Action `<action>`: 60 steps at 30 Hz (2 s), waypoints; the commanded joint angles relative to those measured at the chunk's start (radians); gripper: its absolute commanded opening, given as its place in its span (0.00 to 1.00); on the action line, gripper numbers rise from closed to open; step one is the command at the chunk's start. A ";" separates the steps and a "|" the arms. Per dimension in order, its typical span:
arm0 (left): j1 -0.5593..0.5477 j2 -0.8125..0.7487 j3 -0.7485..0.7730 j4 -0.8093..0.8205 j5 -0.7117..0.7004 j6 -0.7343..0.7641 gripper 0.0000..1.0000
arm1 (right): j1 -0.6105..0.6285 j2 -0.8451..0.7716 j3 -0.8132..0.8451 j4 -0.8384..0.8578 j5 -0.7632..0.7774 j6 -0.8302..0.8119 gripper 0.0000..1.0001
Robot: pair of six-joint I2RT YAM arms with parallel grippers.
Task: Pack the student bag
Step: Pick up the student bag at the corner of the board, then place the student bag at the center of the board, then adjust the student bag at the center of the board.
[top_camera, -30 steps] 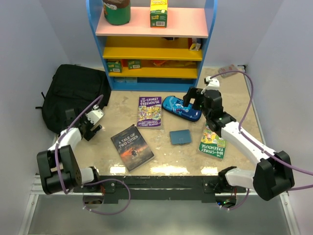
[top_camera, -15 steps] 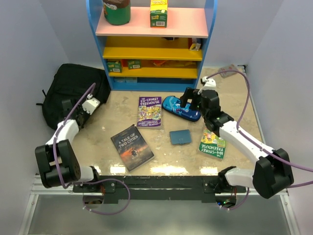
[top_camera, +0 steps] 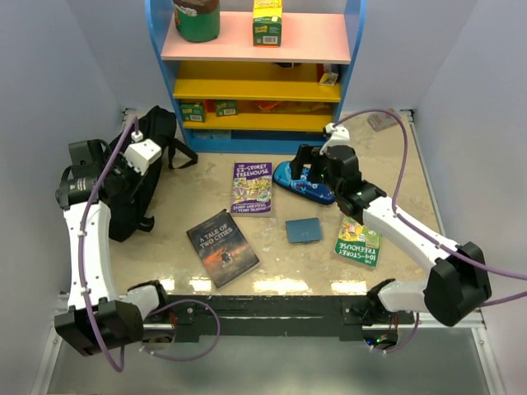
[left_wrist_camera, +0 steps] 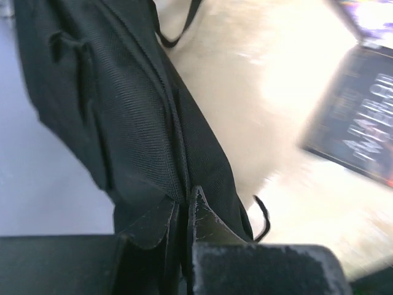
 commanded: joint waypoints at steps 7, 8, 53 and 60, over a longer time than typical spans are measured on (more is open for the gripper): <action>-0.157 -0.107 0.179 -0.382 0.252 0.016 0.11 | 0.147 0.155 0.213 -0.080 -0.066 0.014 0.99; -0.195 -0.112 0.175 -0.377 0.274 -0.004 0.12 | 0.157 0.165 0.227 -0.083 -0.066 0.014 0.99; 0.258 0.224 -0.275 0.054 0.136 0.259 1.00 | 0.618 0.398 0.123 -0.028 0.026 0.427 0.85; 0.323 0.262 -0.308 -0.058 0.237 0.426 1.00 | 0.616 0.435 0.167 -0.037 0.072 0.383 0.26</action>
